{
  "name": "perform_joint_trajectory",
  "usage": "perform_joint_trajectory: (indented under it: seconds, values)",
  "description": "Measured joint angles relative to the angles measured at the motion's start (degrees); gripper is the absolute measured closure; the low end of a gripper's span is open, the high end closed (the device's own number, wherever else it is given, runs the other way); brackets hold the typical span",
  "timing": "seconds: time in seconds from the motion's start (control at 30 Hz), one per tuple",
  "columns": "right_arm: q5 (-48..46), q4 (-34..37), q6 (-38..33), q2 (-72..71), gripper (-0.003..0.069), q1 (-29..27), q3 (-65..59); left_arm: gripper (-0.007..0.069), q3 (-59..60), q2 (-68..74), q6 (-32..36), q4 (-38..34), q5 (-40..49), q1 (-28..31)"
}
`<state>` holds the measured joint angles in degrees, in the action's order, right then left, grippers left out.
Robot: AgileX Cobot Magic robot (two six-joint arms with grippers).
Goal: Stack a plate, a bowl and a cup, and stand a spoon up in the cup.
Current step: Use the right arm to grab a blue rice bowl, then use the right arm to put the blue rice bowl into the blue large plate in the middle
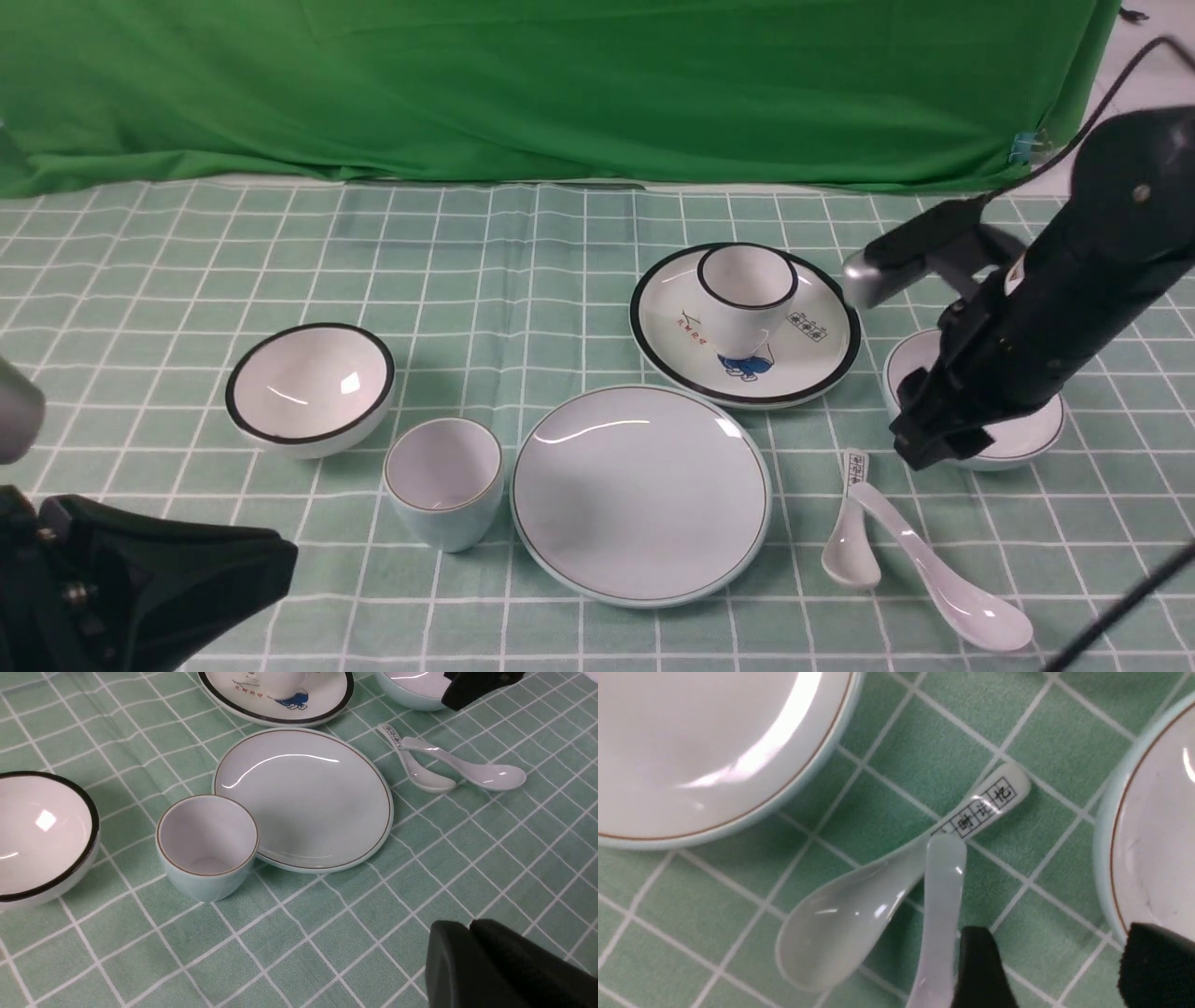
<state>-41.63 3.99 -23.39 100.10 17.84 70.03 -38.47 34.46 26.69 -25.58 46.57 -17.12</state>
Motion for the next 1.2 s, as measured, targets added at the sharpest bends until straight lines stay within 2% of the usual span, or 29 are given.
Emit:
perform_joint_trajectory:
  seconds: [0.23, 0.4, 0.53, 0.7, 0.8, 0.87, 0.93, 1.1, 1.17, 1.2]
  values:
    - [5.6, -0.1, -1.9, 6.0, 0.0228, -1.9, 0.0, 0.0608, 0.0, 0.0, 0.0, 0.2, 1.1, 0.0]
    - [7.4, -2.3, -3.4, 8.5, 0.0268, -2.2, 0.0, 0.0608, 0.0, 0.0, 0.0, 0.2, 1.3, 0.0]
    - [8.0, -4.0, -3.4, 8.7, 0.0349, -2.2, 0.0, 0.0608, 0.0, 0.0, 0.0, 0.3, 1.7, 0.0]
    - [8.3, -6.5, -4.0, 7.7, 0.0565, -2.1, 0.6, 0.0608, 0.0, 0.0, 0.0, 0.4, 4.0, 0.0]
    - [6.1, -6.6, -1.9, 5.5, 0.0582, -1.3, 0.5, 0.0608, 0.0, 0.0, 0.0, 0.4, 4.7, 0.0]
    - [4.1, -6.5, 0.8, 2.8, 0.0582, 1.3, 0.2, 0.0608, 0.0, 0.0, 0.0, 0.6, 4.7, 0.0]
    - [2.8, -6.2, 4.6, -1.7, 0.0582, 6.1, 0.2, 0.0608, 0.0, 0.0, 0.0, 1.3, 4.4, 0.0]
    - [2.7, -5.4, 6.7, -6.2, 0.0582, 18.6, 0.4, 0.0608, 0.0, 0.0, 0.0, 1.5, 4.3, 0.0]
    - [3.1, -5.0, 7.0, -6.2, 0.0582, 21.6, 0.4, 0.0608, 0.0, 0.0, 0.0, 1.5, 4.3, 0.0]
    - [4.1, -4.5, 7.3, -5.4, 0.0582, 25.5, 0.4, 0.0608, 0.0, 0.0, 0.0, 1.5, 4.3, 0.0]
